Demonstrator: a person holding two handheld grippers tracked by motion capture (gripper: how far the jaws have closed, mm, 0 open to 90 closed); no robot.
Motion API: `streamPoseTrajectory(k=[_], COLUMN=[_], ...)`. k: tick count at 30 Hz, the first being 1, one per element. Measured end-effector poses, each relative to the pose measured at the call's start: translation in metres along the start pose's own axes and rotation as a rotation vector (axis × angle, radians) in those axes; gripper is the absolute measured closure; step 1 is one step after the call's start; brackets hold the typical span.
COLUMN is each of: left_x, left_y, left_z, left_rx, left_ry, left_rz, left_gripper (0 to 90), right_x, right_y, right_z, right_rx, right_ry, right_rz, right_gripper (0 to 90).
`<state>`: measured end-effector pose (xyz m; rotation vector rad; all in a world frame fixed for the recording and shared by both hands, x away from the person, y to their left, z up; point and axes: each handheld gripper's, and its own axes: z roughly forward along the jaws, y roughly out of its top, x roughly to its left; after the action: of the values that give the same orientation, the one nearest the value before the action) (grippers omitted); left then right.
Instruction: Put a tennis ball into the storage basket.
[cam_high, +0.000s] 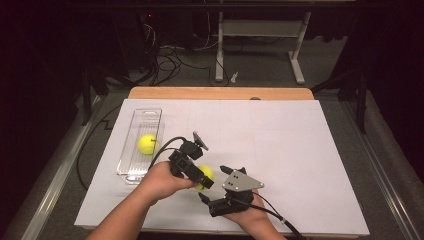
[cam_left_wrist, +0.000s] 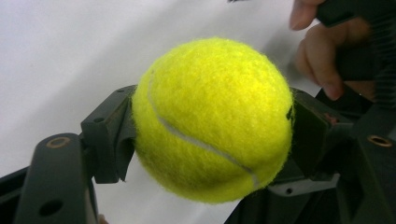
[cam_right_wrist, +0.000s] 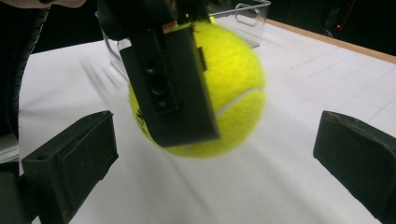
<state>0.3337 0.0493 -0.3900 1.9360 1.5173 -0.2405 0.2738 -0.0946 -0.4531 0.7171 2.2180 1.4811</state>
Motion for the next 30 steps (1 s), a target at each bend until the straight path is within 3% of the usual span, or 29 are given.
streamPoseTrajectory(k=[11,30], left_x=[0.007,0.017], left_y=[0.001,0.000], left_z=[-0.001,-0.002], left_rx=[-0.007,-0.002], left_ry=[0.046,0.093], left_rz=[-0.016,-0.018], left_gripper=[26.8,26.8], right_x=[-0.017,-0.061], right_y=[-0.002,-0.028], right_z=[-0.023,-0.071], right_rx=[0.018,0.052], right_ry=[-0.049,-0.203], right_rz=[-0.007,0.022], right_gripper=[0.4,0.4])
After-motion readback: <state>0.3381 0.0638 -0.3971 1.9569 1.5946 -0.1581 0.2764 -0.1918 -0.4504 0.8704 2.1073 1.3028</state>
